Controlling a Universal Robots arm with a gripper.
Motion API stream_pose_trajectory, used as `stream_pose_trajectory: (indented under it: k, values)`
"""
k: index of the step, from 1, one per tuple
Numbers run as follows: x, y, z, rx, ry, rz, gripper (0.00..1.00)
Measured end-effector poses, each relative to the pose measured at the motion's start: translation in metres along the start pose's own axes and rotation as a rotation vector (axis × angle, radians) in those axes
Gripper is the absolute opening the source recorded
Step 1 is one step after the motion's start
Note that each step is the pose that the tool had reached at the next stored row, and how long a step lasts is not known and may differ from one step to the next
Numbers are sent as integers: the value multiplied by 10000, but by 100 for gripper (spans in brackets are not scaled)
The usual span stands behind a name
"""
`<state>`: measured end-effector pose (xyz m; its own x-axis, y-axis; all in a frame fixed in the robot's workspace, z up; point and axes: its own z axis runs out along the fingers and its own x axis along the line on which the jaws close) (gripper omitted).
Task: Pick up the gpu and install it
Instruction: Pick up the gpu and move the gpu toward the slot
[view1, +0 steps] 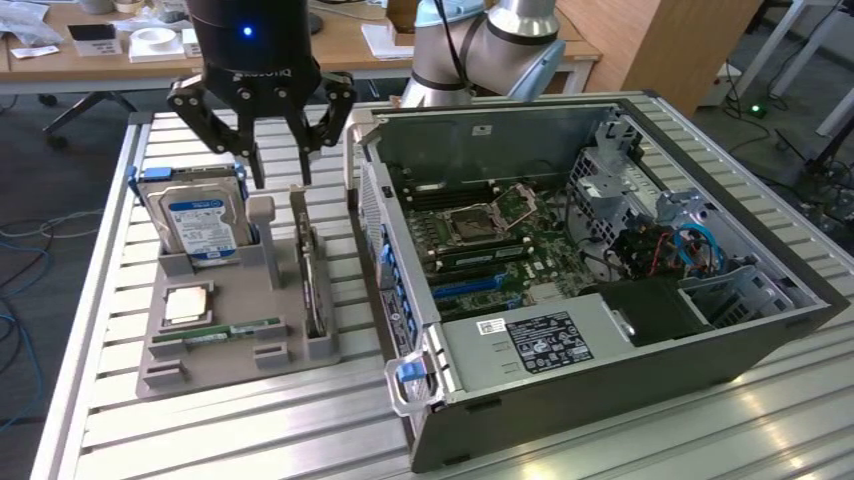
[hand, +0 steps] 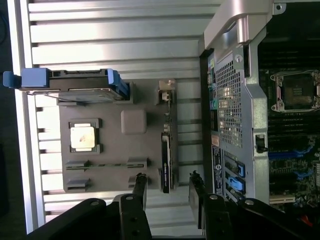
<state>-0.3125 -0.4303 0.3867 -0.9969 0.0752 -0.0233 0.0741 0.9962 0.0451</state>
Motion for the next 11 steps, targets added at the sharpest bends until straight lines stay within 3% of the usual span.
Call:
stream_pose_trajectory:
  k: [11]
  values:
    - [2,-4,88,1,1,0,47]
